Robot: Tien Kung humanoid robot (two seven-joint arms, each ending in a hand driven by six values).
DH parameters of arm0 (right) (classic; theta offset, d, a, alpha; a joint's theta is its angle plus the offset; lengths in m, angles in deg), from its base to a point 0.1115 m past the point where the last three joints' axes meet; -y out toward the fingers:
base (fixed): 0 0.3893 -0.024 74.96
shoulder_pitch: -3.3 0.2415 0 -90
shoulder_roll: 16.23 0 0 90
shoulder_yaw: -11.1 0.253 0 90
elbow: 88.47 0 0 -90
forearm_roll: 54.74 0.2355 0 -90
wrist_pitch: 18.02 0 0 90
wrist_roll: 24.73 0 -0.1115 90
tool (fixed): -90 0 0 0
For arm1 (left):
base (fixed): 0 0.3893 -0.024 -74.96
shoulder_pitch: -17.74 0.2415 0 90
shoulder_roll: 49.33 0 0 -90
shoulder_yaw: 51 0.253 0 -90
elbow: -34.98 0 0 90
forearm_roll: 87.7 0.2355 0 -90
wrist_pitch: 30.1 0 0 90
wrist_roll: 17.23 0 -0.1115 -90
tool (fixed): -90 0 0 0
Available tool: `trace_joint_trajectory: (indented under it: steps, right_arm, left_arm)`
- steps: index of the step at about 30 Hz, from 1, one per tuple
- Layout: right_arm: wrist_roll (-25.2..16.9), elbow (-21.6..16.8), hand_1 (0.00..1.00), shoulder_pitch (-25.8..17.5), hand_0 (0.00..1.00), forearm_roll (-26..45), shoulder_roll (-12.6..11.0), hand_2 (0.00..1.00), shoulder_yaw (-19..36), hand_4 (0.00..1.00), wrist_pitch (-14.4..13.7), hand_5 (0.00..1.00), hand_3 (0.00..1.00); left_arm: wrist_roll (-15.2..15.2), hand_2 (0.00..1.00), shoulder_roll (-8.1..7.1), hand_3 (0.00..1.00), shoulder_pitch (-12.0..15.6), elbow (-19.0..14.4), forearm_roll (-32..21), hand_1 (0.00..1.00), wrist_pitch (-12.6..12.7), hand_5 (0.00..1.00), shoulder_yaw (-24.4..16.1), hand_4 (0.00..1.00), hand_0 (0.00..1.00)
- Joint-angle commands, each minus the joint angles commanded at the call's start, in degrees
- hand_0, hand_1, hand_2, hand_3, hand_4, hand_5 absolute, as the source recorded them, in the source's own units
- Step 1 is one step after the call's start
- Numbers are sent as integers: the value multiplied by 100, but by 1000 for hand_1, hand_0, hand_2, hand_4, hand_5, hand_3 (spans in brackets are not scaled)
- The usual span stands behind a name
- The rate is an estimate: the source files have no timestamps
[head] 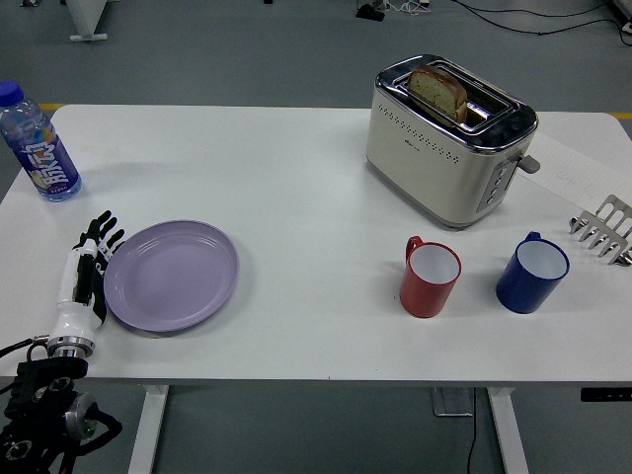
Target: Push plate across desktop
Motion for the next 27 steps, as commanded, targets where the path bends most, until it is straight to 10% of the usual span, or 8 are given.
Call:
trace_joint_trajectory:
  steps: [27]
  right_arm:
    - [-3, 0, 604, 9, 637, -16, -7, 667, 1, 179, 7, 118, 609]
  left_arm:
    - [-46, 952, 0, 937, -128, 40, -107, 907, 99, 998, 443, 637, 850]
